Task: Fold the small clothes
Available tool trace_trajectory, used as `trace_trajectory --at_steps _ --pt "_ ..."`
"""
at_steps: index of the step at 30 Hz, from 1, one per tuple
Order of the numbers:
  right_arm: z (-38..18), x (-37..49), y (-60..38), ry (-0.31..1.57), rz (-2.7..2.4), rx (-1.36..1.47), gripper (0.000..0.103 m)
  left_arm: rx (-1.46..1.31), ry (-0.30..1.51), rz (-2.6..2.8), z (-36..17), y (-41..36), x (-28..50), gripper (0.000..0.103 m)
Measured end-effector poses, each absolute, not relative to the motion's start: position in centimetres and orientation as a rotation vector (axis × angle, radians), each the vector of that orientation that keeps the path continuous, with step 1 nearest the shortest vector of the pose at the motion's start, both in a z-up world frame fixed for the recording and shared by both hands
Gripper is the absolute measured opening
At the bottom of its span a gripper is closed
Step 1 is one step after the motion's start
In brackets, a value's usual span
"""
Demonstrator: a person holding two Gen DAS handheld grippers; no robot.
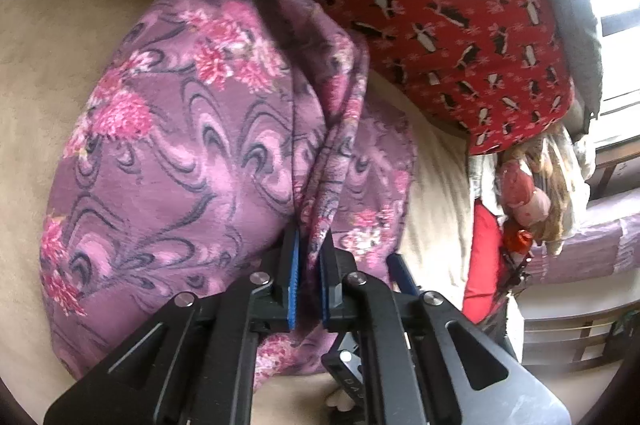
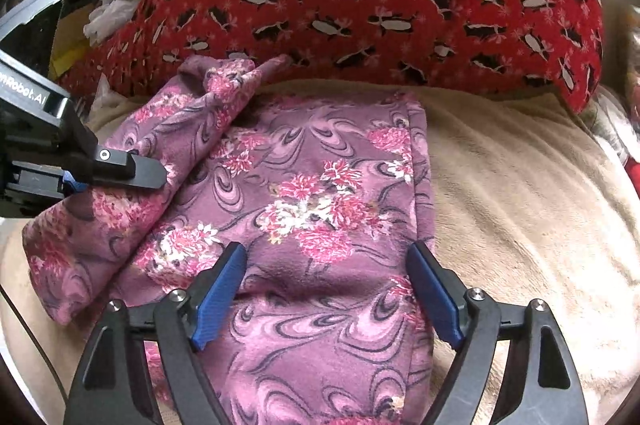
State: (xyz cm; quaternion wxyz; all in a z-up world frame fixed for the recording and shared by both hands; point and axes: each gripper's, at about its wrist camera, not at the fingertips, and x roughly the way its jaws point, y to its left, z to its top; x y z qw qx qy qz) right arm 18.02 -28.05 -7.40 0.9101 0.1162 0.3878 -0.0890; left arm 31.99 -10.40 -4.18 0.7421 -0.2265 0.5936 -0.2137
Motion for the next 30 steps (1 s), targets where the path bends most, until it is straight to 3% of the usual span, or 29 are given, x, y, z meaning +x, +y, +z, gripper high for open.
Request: trace_trajectory --at_steps 16,19,21,22,30 --pt "-7.5 16.2 -31.7 0.808 -0.259 0.338 0.082 -0.524 1.337 -0.457 -4.3 -10.9 32.1 0.003" --pt "-7.3 16.0 -31.7 0.8 -0.265 0.347 0.082 -0.499 1.341 -0.469 -3.6 -10.8 32.1 0.015" --pt "-7.2 15.9 -31.8 0.793 -0.264 0.358 0.082 -0.473 1.34 -0.469 -3.0 -10.7 32.1 0.038" --pt "-7.2 15.9 -31.8 0.793 -0.263 0.364 0.081 -0.458 1.338 -0.456 -2.8 -10.7 32.1 0.044" --pt "-4.7 14.2 -31.9 0.667 -0.25 0.468 0.08 -0.398 1.314 -0.427 -1.9 -8.3 32.1 0.046"
